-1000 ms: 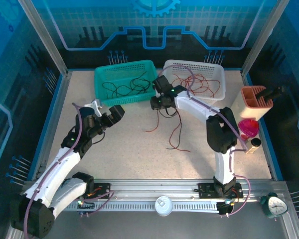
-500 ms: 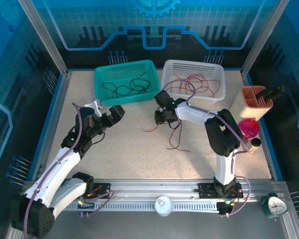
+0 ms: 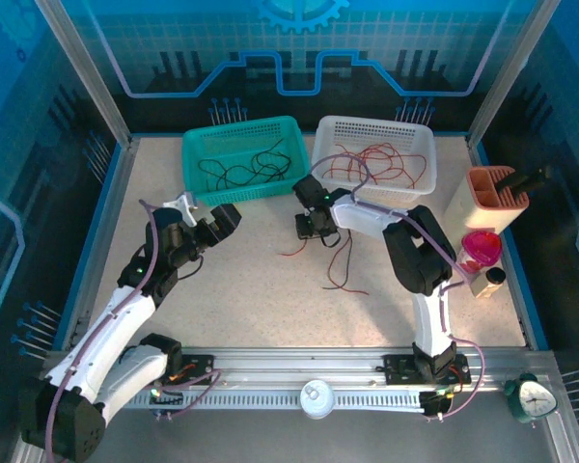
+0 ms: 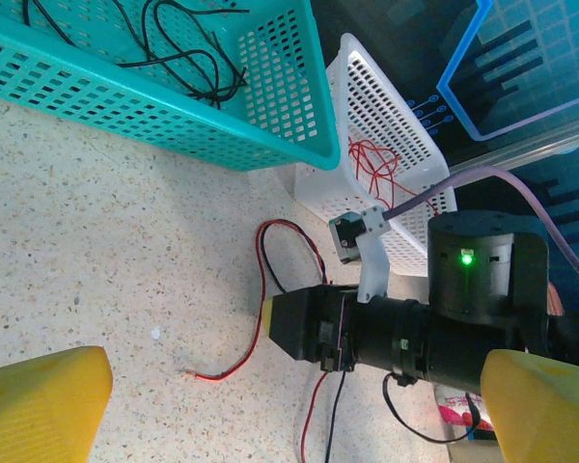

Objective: Untangle the cables

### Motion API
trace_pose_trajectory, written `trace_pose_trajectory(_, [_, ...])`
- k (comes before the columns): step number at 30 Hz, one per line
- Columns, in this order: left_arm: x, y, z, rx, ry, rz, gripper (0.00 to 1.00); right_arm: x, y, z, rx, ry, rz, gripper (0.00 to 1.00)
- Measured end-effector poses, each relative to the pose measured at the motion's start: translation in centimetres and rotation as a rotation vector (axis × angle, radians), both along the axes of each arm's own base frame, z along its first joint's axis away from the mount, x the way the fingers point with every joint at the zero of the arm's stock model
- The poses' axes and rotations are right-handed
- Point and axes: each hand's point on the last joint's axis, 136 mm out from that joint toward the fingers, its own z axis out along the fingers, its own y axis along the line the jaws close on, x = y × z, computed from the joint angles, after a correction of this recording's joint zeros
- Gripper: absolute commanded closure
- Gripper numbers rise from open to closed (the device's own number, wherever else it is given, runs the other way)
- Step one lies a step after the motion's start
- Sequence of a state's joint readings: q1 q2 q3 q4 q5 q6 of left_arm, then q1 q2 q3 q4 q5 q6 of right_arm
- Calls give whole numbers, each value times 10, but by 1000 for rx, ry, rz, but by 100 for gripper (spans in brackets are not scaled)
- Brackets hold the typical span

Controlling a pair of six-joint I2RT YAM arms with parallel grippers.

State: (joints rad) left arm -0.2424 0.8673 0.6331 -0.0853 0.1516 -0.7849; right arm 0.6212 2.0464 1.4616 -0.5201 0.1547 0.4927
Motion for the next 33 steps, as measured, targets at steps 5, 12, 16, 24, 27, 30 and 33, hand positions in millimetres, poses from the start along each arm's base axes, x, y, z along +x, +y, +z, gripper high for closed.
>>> trace_pose_trajectory(5, [0, 0, 0, 0, 0, 0, 1, 9, 3, -8, -23, 0, -2, 64])
trace_pose_trajectory(12, [0, 0, 0, 0, 0, 0, 1, 13, 3, -13, -45, 4, 4, 69])
trace_pose_trajectory(16, [0, 0, 0, 0, 0, 0, 1, 14, 4, -14, -47, 6, 10, 72])
trace_pose_trajectory(24, [0, 0, 0, 0, 0, 0, 1, 15, 3, -16, -56, 9, 9, 90])
trace_pose_trajectory(27, [0, 0, 0, 0, 0, 0, 1, 15, 5, -15, -52, 8, 16, 100])
trace_pose_trajectory(30, [0, 0, 0, 0, 0, 0, 1, 15, 6, -14, -44, 8, 15, 100])
trace_pose_trajectory(33, [0, 0, 0, 0, 1, 0, 1, 11, 6, -10, -28, 10, 21, 100])
